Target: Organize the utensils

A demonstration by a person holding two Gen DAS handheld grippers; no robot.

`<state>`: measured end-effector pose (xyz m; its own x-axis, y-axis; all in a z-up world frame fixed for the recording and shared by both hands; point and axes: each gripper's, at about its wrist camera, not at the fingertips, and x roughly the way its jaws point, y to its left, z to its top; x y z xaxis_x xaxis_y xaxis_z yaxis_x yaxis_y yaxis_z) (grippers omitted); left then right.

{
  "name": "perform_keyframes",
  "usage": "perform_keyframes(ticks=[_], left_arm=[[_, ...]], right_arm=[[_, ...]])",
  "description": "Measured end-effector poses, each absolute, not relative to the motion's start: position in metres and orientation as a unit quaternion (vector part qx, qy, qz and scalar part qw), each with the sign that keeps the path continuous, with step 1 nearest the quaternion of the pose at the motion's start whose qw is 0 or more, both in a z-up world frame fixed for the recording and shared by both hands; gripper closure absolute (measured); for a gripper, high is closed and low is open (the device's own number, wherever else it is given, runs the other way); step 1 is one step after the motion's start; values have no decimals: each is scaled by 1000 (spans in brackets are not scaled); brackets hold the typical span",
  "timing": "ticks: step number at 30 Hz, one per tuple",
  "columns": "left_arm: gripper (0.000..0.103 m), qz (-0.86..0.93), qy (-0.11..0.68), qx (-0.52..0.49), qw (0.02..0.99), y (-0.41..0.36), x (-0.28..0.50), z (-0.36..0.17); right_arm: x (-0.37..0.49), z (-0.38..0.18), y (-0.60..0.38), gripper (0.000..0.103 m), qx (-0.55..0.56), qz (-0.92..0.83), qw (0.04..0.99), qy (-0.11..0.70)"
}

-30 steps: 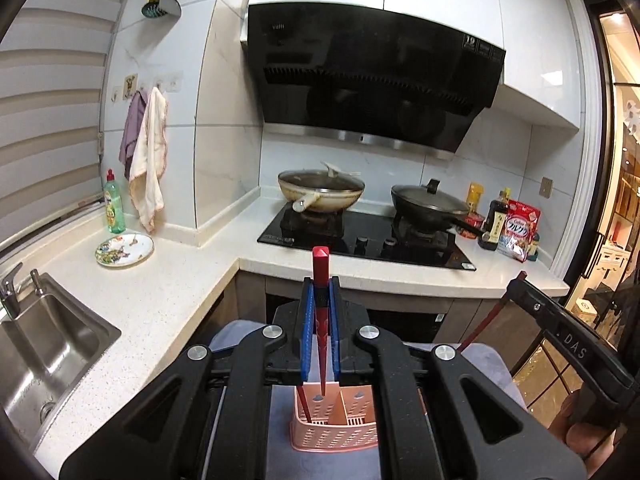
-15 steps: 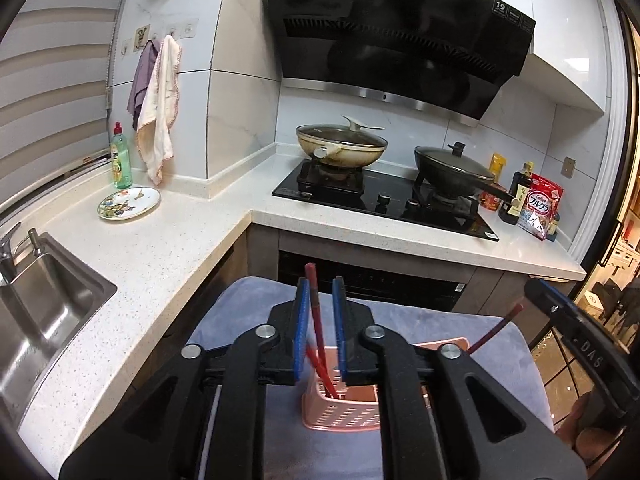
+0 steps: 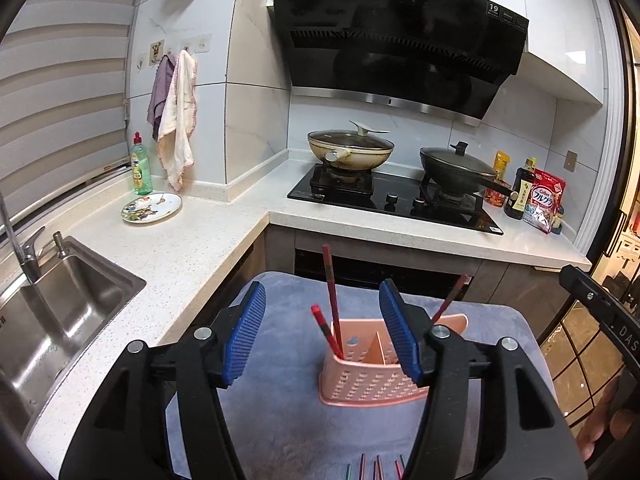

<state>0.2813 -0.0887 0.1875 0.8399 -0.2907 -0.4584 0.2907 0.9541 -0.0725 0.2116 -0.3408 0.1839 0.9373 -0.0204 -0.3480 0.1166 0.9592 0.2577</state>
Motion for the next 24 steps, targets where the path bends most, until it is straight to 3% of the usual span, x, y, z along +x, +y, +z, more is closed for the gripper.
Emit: perform_keyframes(ticks=[12, 24], left_arm=[[47, -139, 265, 31, 954, -53, 191, 152], [47, -137, 330, 22, 933, -18, 121, 76]], right_arm=[[99, 154, -305, 75, 92, -20, 970, 222], [22, 53, -261, 75, 92, -5, 943, 320]])
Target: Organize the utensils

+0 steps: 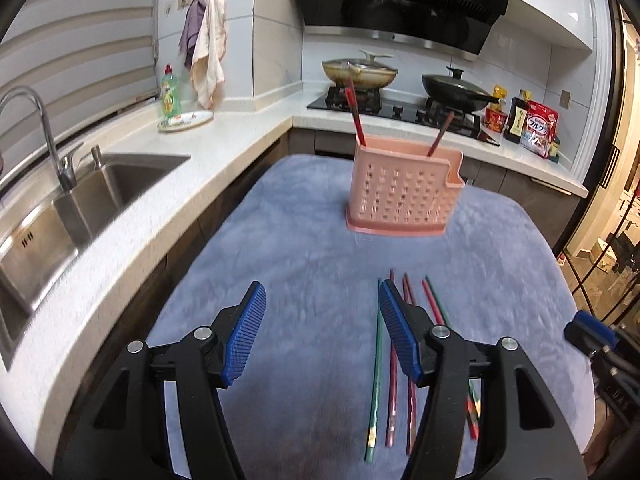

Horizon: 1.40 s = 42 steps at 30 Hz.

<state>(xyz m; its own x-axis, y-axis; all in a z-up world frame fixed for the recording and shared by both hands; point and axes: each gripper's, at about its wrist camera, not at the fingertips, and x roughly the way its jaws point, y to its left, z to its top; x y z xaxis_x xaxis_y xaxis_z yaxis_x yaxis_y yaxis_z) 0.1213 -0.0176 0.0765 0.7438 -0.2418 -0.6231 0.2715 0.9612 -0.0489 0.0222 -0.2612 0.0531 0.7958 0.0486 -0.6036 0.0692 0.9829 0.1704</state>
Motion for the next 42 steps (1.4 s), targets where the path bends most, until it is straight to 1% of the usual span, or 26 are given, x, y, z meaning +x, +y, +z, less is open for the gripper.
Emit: perform_keyframes(ticks=[7, 13, 22, 24, 25, 26, 31, 34, 40, 42], left_arm=[[47, -136, 351, 22, 926, -9, 97, 43], [46, -143, 361, 24, 921, -8, 83, 25], [46, -152, 383, 38, 910, -11, 69, -2], [44, -152, 387, 40, 909, -13, 68, -7], [43, -153, 389, 41, 908, -13, 67, -9], [43, -154, 390, 42, 907, -13, 65, -11], [43, -157, 398, 43, 903, -16, 63, -19], [43, -160, 402, 45, 900, -18, 61, -22], [43, -166, 409, 49, 896, -23, 59, -29], [43, -168, 412, 50, 894, -24, 59, -30]], right_arm=[[7, 5, -249, 75, 101, -19, 928, 359], [4, -15, -238, 75, 93, -24, 922, 374], [7, -37, -228, 79, 87, -24, 916, 392], [9, -40, -229, 80, 89, -25, 914, 395], [10, -42, -229, 82, 90, -25, 913, 398], [11, -44, -229, 84, 91, -25, 912, 400], [13, -52, -229, 87, 90, -24, 908, 408], [15, -57, -229, 90, 93, -23, 905, 414], [16, -63, -229, 92, 94, -23, 904, 417], [16, -63, -231, 96, 95, -24, 904, 417]])
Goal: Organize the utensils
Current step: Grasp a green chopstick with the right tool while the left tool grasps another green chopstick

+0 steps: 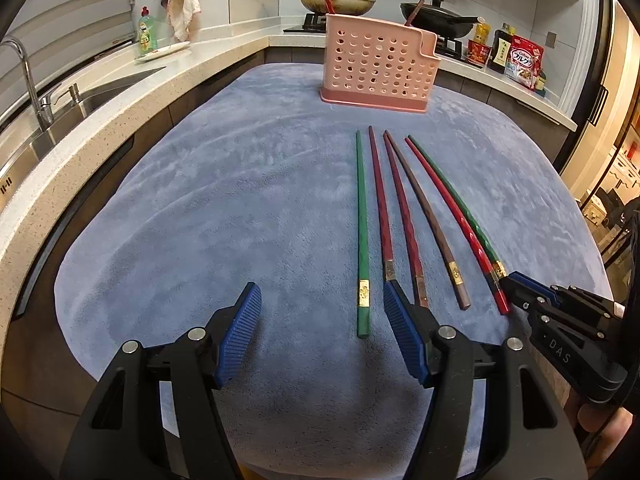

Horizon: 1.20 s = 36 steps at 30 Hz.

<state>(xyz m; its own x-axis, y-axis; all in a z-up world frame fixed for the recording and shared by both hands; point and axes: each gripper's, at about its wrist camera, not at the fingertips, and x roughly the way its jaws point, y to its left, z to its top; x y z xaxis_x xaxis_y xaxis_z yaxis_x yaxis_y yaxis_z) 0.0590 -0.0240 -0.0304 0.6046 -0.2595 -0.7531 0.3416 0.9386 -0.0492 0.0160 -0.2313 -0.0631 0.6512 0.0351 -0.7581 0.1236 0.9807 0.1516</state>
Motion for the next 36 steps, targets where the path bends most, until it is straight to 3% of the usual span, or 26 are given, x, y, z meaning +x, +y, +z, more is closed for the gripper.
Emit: perform_keyframes(ticks=[23, 26, 28, 30, 36], left_arm=[[46, -151, 436, 68, 885, -34, 71, -62], [58, -151, 435, 64, 885, -33, 73, -61], [79, -158, 437, 56, 884, -30, 76, -59], [90, -167, 442, 44, 880, -27, 78, -58], [93, -175, 449, 34, 876, -24, 81, -56]], right_arm=[[12, -66, -245, 96, 114, -35, 905, 409], [12, -66, -244, 96, 115, -35, 905, 408], [12, -66, -244, 96, 115, -35, 905, 408], [11, -66, -244, 96, 116, -35, 905, 409], [10, -64, -245, 96, 115, -36, 905, 409]])
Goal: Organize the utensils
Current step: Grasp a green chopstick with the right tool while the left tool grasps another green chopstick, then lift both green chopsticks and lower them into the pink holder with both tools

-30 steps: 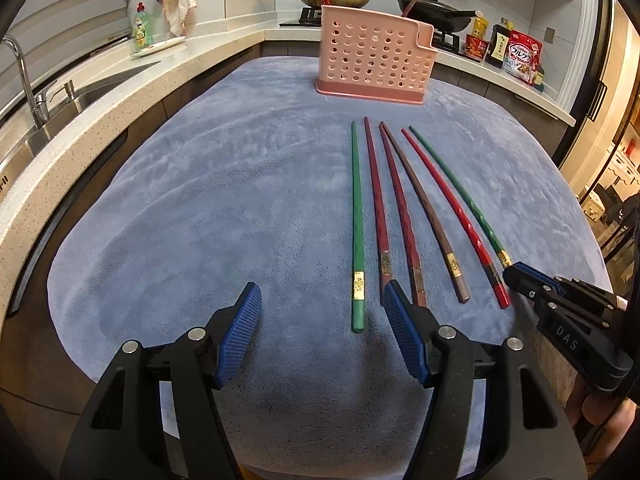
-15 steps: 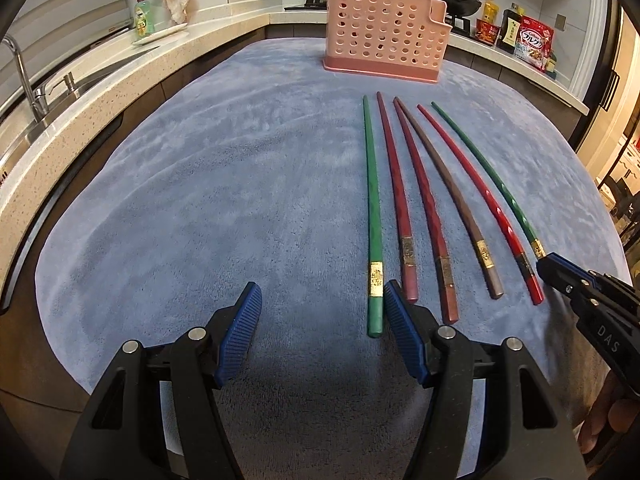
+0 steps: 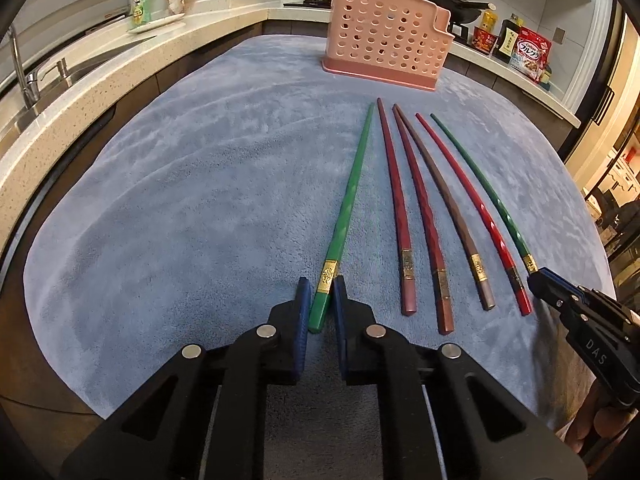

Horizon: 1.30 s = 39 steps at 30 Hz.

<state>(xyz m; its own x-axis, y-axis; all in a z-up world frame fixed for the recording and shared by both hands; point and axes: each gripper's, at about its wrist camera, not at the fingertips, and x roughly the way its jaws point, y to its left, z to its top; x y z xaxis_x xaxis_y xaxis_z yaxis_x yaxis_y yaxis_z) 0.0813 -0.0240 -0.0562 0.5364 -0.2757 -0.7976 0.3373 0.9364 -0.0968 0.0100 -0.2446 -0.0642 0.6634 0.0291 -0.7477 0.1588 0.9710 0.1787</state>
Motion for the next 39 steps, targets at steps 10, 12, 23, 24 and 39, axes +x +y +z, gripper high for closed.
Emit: perform_keyframes(ticks=[10, 12, 23, 24, 39], left_arm=[[96, -176, 438, 20, 882, -17, 79, -35], [96, -176, 434, 14, 883, -15, 80, -28], [96, -179, 398, -3, 900, -6, 87, 20], [96, -179, 393, -4, 902, -6, 89, 25], [96, -177, 338, -7, 924, -11, 130, 90]], right_arm=[[-1, -31, -253, 96, 119, -44, 918, 377], [-2, -22, -255, 96, 119, -45, 922, 366], [2, 45, -270, 96, 117, -48, 946, 298], [3, 50, -272, 96, 118, -48, 948, 292], [30, 105, -295, 96, 123, -47, 962, 239]])
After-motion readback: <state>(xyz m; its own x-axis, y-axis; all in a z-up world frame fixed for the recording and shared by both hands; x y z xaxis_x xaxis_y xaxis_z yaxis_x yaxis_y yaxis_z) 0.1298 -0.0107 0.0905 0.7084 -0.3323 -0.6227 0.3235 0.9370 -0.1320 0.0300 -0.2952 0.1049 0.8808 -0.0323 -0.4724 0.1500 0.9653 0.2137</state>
